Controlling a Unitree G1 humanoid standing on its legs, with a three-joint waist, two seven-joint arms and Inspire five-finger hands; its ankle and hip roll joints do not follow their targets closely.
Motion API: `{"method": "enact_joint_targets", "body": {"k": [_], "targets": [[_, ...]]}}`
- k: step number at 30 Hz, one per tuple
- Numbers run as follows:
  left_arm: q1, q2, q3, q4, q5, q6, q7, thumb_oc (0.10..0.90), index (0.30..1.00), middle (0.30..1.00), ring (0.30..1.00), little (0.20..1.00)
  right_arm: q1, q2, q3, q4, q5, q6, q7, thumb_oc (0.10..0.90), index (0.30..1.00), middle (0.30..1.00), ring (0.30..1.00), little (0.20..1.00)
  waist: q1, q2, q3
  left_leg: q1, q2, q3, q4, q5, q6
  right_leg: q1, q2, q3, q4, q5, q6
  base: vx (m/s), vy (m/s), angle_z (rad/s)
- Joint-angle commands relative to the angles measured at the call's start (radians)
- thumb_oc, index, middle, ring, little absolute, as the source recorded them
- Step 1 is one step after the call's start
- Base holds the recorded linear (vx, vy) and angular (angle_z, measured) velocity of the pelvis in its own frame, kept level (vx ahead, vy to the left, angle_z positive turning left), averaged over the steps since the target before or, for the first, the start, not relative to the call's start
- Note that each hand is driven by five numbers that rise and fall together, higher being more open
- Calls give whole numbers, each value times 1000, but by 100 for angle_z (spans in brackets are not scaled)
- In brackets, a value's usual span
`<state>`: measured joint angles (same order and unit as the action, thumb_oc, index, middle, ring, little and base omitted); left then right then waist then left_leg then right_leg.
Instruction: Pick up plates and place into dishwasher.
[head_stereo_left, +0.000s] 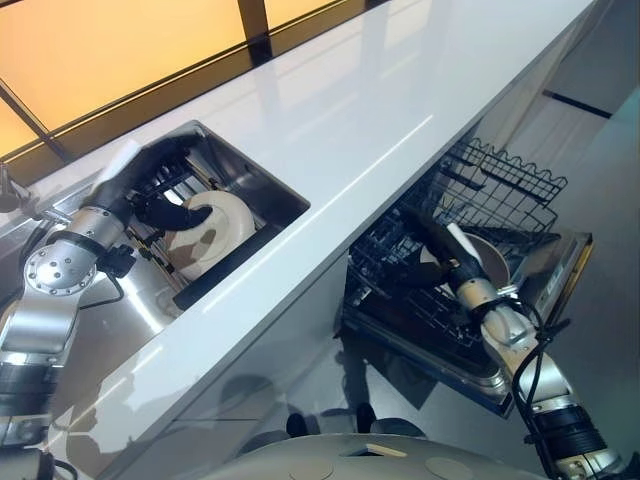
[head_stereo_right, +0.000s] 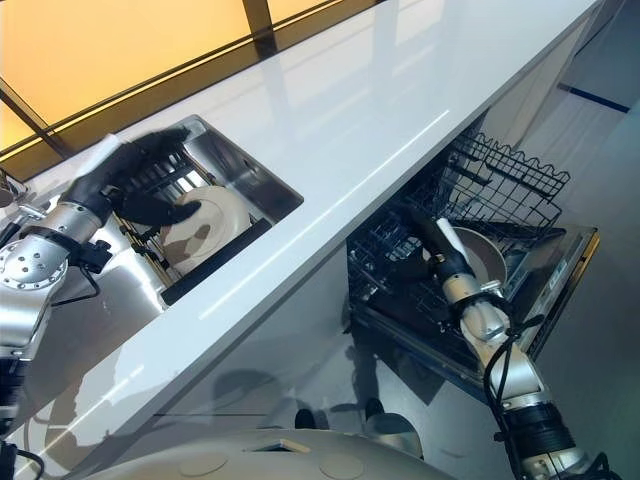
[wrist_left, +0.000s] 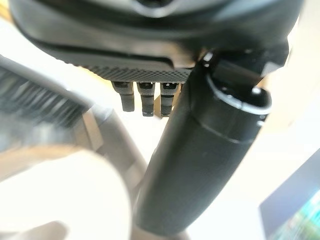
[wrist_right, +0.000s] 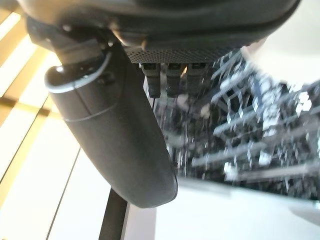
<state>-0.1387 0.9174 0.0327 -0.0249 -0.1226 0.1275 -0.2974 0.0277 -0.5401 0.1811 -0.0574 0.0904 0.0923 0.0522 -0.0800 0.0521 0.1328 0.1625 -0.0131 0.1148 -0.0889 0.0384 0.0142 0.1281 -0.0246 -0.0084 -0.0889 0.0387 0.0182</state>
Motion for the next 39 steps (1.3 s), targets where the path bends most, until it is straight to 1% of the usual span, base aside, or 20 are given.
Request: {"method": "enact_joint_targets", "body": {"k": [1,3,6,9,12,14,17,20,22,28,31,32,34,35,37,39], "targets": [[-197,100,-42,140,-25,44,-8,800,900,900,900,900,-142,-75,12,-115,49,-73,-49,800,900,900,900,900,-3,8,-66,-26,-62,-16,5,-44,3,-45,-3,-27,74,-25,92,0,0,0],[-218,115,-59,192,-33,39,-15,800,900,900,900,900,-143,-82,18,-113,55,-77,-54,800,900,900,900,900,-5,12,-65,-27,-62,-14,7,-43,2,-46,-2,-26,72,-23,92,0,0,0],[-235,134,-68,229,-34,50,-37,800,900,900,900,900,-135,-93,15,-122,65,-81,-50,800,900,900,900,900,-12,16,-63,-31,-61,-8,8,-42,3,-48,1,-20,71,-24,92,-12,-9,-5],[-263,142,-88,280,-26,43,-50,800,900,900,900,900,-133,-104,16,-126,79,-87,-40,800,900,900,900,900,-21,19,-62,-32,-60,-4,10,-42,4,-51,4,-15,76,-26,90,0,0,0],[-330,147,-129,342,0,32,-20,800,900,900,900,900,-150,-107,35,-134,91,-84,-34,800,900,900,900,900,-30,22,-60,-32,-61,-2,10,-42,4,-54,7,-8,81,-28,89,0,0,0],[-388,153,-158,390,38,17,37,800,900,900,900,900,-164,-105,53,-140,98,-78,-32,800,900,900,900,900,-37,24,-60,-32,-62,0,10,-42,5,-54,8,-2,82,-29,89,38,-12,-3],[-487,167,-207,482,62,-2,83,800,900,900,900,900,-169,-101,74,-145,108,-70,-27,800,900,900,900,900,-49,27,-63,-34,-63,5,9,-43,4,-57,9,7,81,-29,91,55,-16,-6],[-549,174,-238,537,51,-9,90,800,900,900,900,900,-164,-93,88,-146,103,-62,-27,800,900,900,900,900,-59,30,-64,-36,-63,9,6,-42,4,-61,11,14,78,-26,92,41,-15,-5],[-579,173,-256,558,34,4,79,800,900,900,900,900,-154,-90,92,-148,102,-59,-33,800,900,900,900,900,-66,31,-63,-36,-63,13,5,-44,5,-64,13,20,76,-24,93,51,-15,-1],[-599,158,-292,602,-31,17,42,800,900,900,900,900,-118,-87,98,-155,103,-59,-13,800,900,900,900,900,-89,36,-50,-40,-65,19,3,-47,9,-75,21,43,77,-24,94,32,-9,-3],[-605,145,-314,617,-65,41,-13,800,900,900,900,900,-108,-93,100,-162,111,-62,-9,800,900,900,900,900,-99,38,-43,-41,-64,24,2,-47,10,-77,25,51,77,-24,96,41,-8,-6],[-605,139,-331,617,-85,71,-59,800,900,900,900,900,-107,-95,97,-165,114,-62,-7,800,900,900,900,900,-103,40,-38,-41,-64,28,3,-46,10,-79,26,54,78,-23,96,36,-6,-12],[-594,124,-362,618,-66,118,-156,800,900,900,900,900,-106,-100,92,-171,114,-62,-7,800,900,900,900,900,-106,42,-30,-44,-66,31,5,-47,12,-82,29,55,79,-23,96,22,0,-6],[-575,119,-378,609,-72,155,-194,800,900,900,900,900,-106,-103,88,-174,115,-60,-3,800,900,900,900,900,-107,43,-26,-45,-68,31,7,-47,13,-84,30,56,79,-21,96,4,12,-3],[-521,109,-393,578,-64,197,-258,800,900,900,900,900,-105,-112,83,-181,116,-62,0,800,900,900,900,900,-107,46,-15,-47,-71,28,10,-47,15,-87,31,61,78,-19,95,-13,18,-4],[-468,103,-386,541,-37,248,-307,800,900,900,900,900,-99,-122,74,-185,119,-64,0,800,900,900,900,900,-106,48,-8,-46,-73,27,12,-49,16,-84,31,63,74,-18,95,-9,15,-5]]}}
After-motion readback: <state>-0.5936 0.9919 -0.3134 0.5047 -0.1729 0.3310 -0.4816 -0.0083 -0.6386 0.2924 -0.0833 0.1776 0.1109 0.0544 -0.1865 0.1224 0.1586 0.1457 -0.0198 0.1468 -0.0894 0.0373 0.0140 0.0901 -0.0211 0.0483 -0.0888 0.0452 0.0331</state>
